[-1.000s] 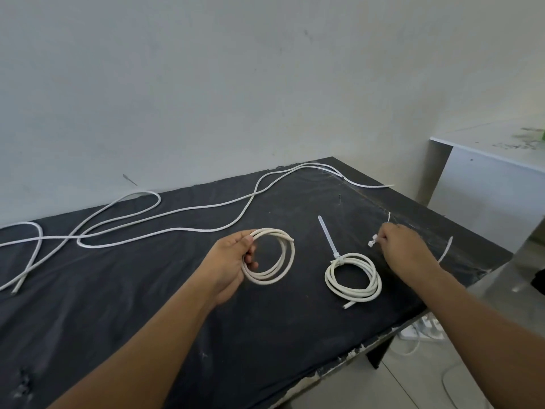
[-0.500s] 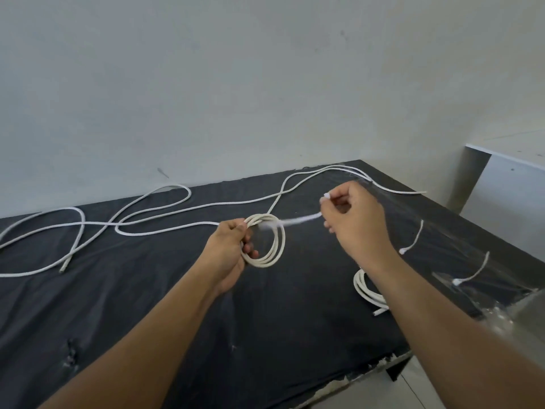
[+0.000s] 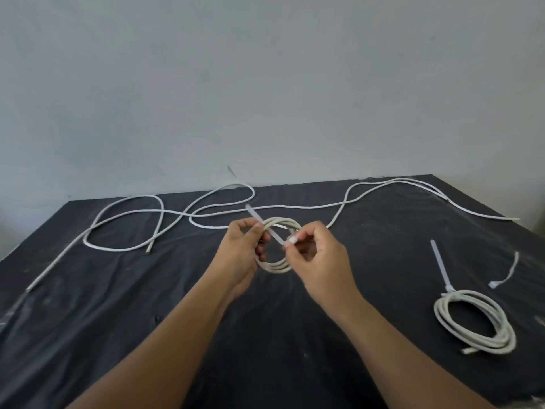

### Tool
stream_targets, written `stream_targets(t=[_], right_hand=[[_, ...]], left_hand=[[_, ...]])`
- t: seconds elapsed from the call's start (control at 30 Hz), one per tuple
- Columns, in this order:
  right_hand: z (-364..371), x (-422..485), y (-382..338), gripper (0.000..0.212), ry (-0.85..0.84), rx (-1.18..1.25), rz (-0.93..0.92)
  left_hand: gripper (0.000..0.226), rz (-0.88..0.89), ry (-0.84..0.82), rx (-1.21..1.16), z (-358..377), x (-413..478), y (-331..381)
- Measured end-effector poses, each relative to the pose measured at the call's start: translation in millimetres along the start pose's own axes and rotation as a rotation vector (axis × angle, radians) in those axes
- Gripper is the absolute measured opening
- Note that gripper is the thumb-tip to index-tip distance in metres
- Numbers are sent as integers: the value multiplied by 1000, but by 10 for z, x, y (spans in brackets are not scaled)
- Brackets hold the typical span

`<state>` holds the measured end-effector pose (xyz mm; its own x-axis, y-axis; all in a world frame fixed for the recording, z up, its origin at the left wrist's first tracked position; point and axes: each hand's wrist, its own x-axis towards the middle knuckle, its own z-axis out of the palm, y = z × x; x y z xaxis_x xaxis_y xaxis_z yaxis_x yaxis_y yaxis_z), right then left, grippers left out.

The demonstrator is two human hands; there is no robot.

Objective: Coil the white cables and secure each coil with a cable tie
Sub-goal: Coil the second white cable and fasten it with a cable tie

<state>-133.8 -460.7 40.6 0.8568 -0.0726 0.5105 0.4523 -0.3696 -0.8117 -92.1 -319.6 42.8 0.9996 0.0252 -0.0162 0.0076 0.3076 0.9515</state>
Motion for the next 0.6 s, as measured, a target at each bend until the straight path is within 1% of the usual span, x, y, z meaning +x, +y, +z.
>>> stream_targets(t=[0.03,0.1,0.2,0.27,0.37,0.47,0.6], right_hand=[[82,3,-15,18,-24,-1,-27],[211,30,-32,20,-58,-21,-85],[336,79,-40,20,-96,-55,-166],[394,98,-47,18,-138,-81,-208],[463,131,-66,17,-161,-80,-214],[508,168,-114,13,-150,-83,-230],[563,214,-211,9,-90,-93,-252]], left_hand=[[8,-28,-5,-40,-50,-8,4],[11,-76,-79,-87,-161,-31,40],[15,-115,-193,-37,-323,-84,99],[21,-99,-199,3,-413,-97,119],[36,8,-196,186,-509,-89,138],[46,129,-199,395,-557,-101,130],[40,263,-126,583,-611,-110,45]])
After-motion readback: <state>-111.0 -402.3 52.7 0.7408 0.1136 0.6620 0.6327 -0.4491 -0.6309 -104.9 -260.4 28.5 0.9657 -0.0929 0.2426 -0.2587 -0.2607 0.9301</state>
